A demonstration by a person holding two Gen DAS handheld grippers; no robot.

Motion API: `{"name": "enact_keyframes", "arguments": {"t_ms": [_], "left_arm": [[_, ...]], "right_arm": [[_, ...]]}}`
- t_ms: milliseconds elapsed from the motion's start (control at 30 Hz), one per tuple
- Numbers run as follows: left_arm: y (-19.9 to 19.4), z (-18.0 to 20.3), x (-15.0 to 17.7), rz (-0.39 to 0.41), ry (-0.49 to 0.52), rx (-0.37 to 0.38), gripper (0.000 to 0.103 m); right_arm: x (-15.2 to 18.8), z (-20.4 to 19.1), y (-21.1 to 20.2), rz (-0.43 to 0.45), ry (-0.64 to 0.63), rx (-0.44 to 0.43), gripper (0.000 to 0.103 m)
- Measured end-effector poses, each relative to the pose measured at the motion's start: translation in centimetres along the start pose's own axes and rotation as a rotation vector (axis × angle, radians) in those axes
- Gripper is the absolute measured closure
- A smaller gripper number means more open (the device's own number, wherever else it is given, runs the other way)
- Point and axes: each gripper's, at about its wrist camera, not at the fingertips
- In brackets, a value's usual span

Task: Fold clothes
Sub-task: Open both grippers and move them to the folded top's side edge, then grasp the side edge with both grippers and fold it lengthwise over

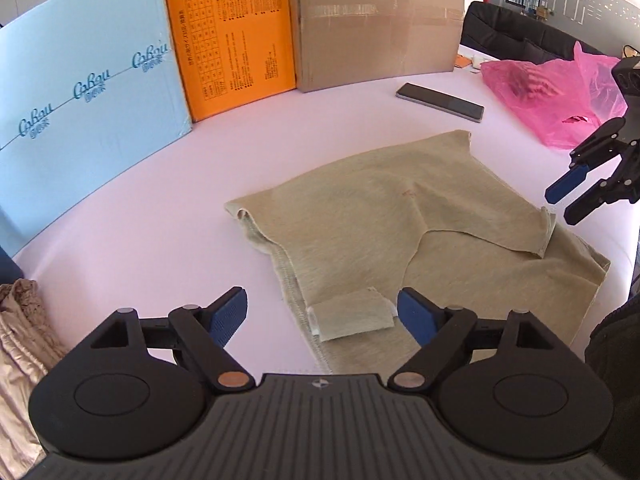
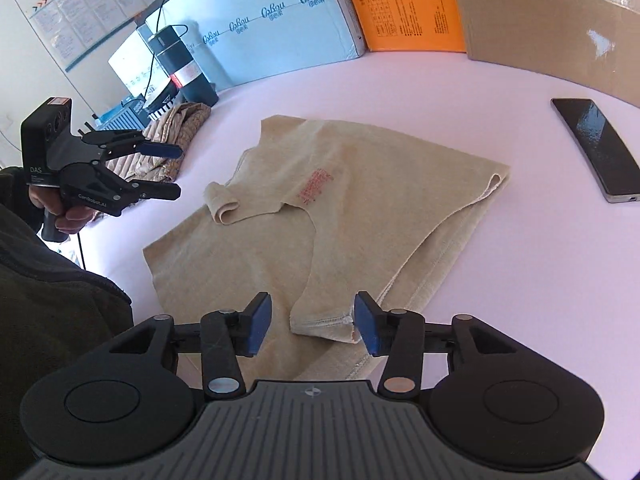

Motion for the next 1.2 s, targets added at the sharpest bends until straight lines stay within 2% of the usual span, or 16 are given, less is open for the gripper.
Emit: {"name": "enact_keyframes", "arguments": {"t_ms": [100,167,233,300,400,500,533,567,600,633,700,800,933,1000,1067,1200], "left_arm": [[0.0,-0.8,-0.8,0.030,-0.053,-0.007,0.022],[1.4,-0.3,-2.6,0.049,-0.079,-0.040,0.022],[3.2,0.4,-4.4,0.062,-0.095,-0.085,0.022],[5.6,1.4,-6.2,0.077,-0.114,-0.075,0.022],[9.4,2.8,-7.9,0.019,-0.094,-0.048,0.022],[12.5,2.9,-7.8,-0.075,-0.044,-0.171,0.022],[13.4,2.6,-7.5,-0.122,-0.038,-0.221,0.022],[13.6,2.0,-7.1,-0.137,-0.050,-0.252,0.015],[13.5,1.4,-6.7,-0.135,-0.071,-0.272,0.014],[13.3,0.9,-6.4,-0.143,-0.085,-0.285,0.014],[12.9,0.1,-5.8,-0.155,-0.102,-0.296,0.014],[12.1,-0.6,-5.2,-0.172,-0.112,-0.323,0.014],[10.6,-1.7,-4.2,-0.199,-0.181,-0.312,0.014],[9.2,-2.5,-3.2,-0.208,-0.244,-0.262,0.014],[7.5,-3.3,-1.7,-0.202,-0.307,-0.174,0.014],[4.3,-4.2,1.9,-0.209,-0.396,0.006,0.014]], "right_arm": [[-0.4,0.2,-0.2,0.084,0.015,0.008,0.050],[-1.7,0.8,0.9,0.140,0.011,0.060,0.043],[-3.3,1.7,2.9,0.157,-0.007,0.129,0.042],[-5.1,2.6,5.1,0.165,-0.028,0.195,0.042],[-6.4,4.3,7.6,0.140,-0.039,0.260,0.042],[-7.2,5.9,9.7,0.094,-0.052,0.323,0.036],[-6.8,6.4,10.1,0.054,-0.073,0.354,0.032],[-6.3,6.6,10.1,0.039,-0.112,0.375,0.026],[-5.6,6.6,9.7,0.044,-0.153,0.396,0.023],[-5.1,6.8,9.3,0.038,-0.151,0.438,0.011],[-4.4,7.4,8.0,0.054,-0.085,0.479,0.007],[-3.0,7.5,5.6,0.111,0.002,0.458,0.007],[0.1,6.9,2.4,0.151,0.183,0.314,0.007],[2.2,6.8,1.0,0.170,0.297,0.222,0.007],[4.3,6.6,-0.1,0.188,0.401,0.133,0.007],[6.2,6.3,-0.6,0.211,0.494,0.025,0.007]]}}
Point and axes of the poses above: each gripper's, at about its wrist camera, not at the fingertips, and y roughly the way its jaws point, z to its right, x to its underside, and after that the axes turned 7 degrees about -x, right-handed
